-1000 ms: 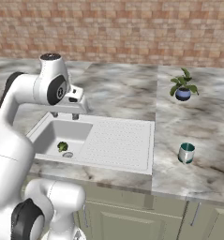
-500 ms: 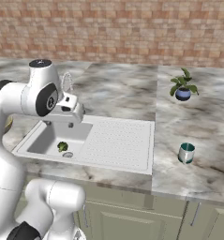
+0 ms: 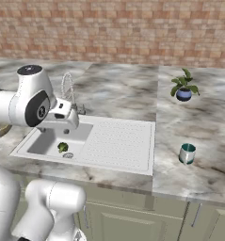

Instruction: Clear the mugs and bowl far away from the sink.

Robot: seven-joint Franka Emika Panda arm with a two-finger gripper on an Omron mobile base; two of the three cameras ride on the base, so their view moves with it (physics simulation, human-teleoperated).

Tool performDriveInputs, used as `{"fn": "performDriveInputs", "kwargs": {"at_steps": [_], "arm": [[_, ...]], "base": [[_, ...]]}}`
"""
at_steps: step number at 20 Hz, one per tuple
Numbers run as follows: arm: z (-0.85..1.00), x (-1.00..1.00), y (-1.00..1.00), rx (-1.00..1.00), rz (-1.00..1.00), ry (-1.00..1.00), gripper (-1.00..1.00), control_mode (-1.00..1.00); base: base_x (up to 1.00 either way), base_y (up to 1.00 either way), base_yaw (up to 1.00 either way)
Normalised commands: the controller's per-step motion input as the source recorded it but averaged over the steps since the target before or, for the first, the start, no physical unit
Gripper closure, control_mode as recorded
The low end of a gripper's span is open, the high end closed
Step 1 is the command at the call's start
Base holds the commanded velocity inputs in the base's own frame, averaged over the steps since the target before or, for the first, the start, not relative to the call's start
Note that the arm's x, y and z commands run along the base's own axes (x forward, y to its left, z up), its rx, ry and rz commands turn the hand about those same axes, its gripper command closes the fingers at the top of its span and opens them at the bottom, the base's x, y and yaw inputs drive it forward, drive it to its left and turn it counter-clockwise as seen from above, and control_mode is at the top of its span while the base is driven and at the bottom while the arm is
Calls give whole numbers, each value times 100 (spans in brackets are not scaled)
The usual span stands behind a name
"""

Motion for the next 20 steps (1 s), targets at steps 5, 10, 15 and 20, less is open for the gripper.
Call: {"fn": "performDriveInputs", "kwargs": {"at_steps": [5,10,15,20], "arm": [[0,-20,0,0,1,0,-100,-100],[0,-9,-15,0,0,0,-100,-100],[0,0,0,0,0,0,-100,100],[0,0,0,0,0,0,-100,100]], "base": [[0,0,0],[0,0,0],[0,-97,0],[-7,-100,0]]}}
